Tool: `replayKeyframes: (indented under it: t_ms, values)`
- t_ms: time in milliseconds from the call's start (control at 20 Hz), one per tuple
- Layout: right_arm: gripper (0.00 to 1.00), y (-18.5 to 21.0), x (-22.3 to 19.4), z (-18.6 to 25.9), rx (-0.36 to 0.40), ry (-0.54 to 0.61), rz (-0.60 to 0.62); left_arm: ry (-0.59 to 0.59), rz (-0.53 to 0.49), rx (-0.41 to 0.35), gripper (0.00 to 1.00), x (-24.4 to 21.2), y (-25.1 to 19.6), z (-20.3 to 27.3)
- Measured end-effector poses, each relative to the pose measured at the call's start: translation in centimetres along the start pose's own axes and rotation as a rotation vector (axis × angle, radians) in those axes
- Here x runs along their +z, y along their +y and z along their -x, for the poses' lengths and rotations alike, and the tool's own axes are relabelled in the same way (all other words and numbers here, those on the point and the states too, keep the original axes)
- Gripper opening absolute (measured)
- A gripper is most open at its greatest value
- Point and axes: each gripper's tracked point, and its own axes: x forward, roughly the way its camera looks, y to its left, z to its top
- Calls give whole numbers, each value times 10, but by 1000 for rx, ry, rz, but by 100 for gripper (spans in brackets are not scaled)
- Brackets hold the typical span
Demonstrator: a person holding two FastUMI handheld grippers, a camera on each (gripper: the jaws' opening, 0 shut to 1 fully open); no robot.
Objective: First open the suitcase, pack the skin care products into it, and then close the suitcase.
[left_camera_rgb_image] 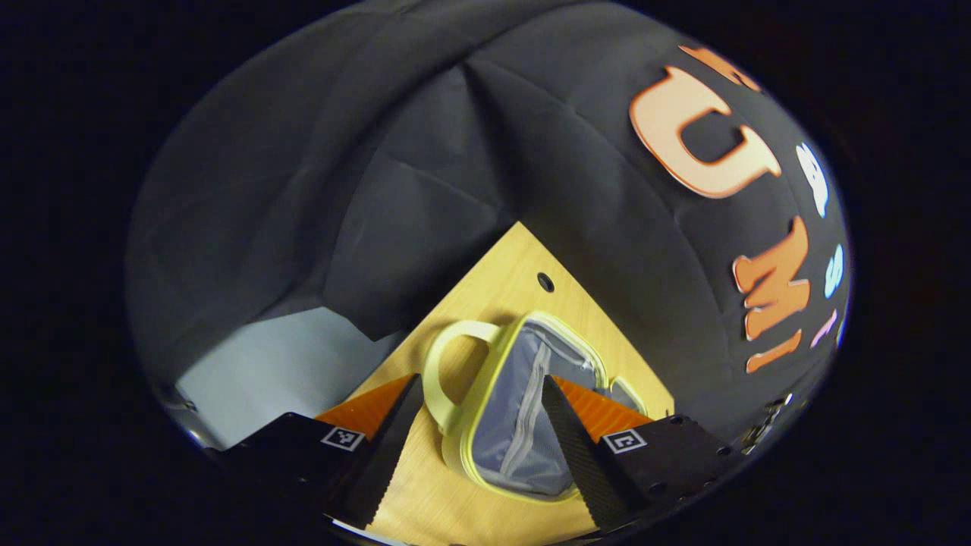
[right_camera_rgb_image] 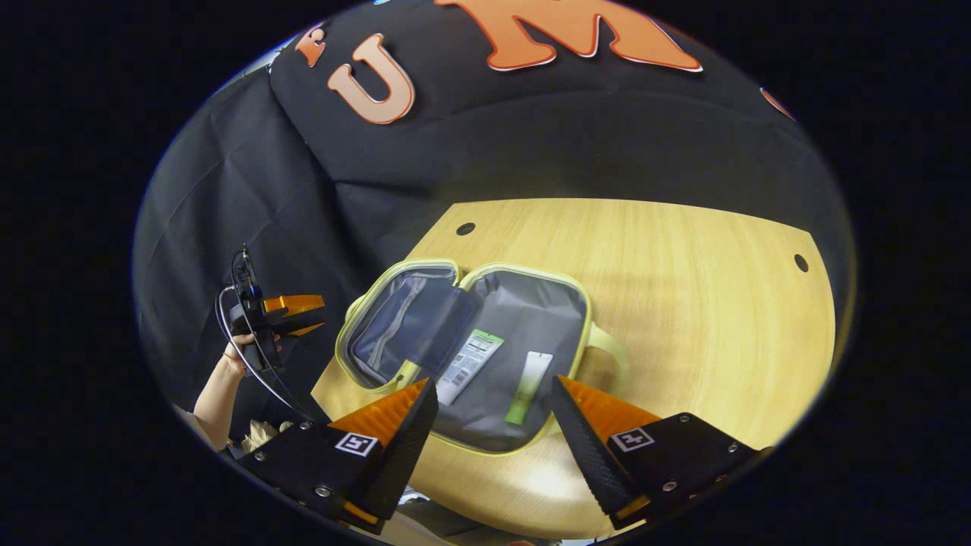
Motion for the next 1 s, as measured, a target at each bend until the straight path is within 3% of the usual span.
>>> replayKeyframes:
  t_ms: [200, 350, 600, 700, 800, 850, 1000]
  values:
    - [96, -20, -3, 6, -37, 9, -104, 22, 70, -29, 100, 4, 23, -31]
    - [96, -32, -7, 3, -87, 12, -119, 63, 121, -49, 98, -6, 30, -49]
    - [96, -28, -5, 2, -85, 19, -149, 100, 206, -102, 94, -14, 27, -67]
    - [96, -24, -1, 0, -77, 10, -169, 99, 189, 7, 57, -19, 44, -78]
    - [96, -23, 1, 0, -76, 0, -174, 110, 183, 28, 21, -20, 45, -95]
    - [96, -24, 2, 0, -80, -2, -174, 101, 161, 25, 13, -25, 39, -89]
    - [96, -25, 6, 2, -96, -21, -173, 69, 10, 54, 12, -8, 17, -63]
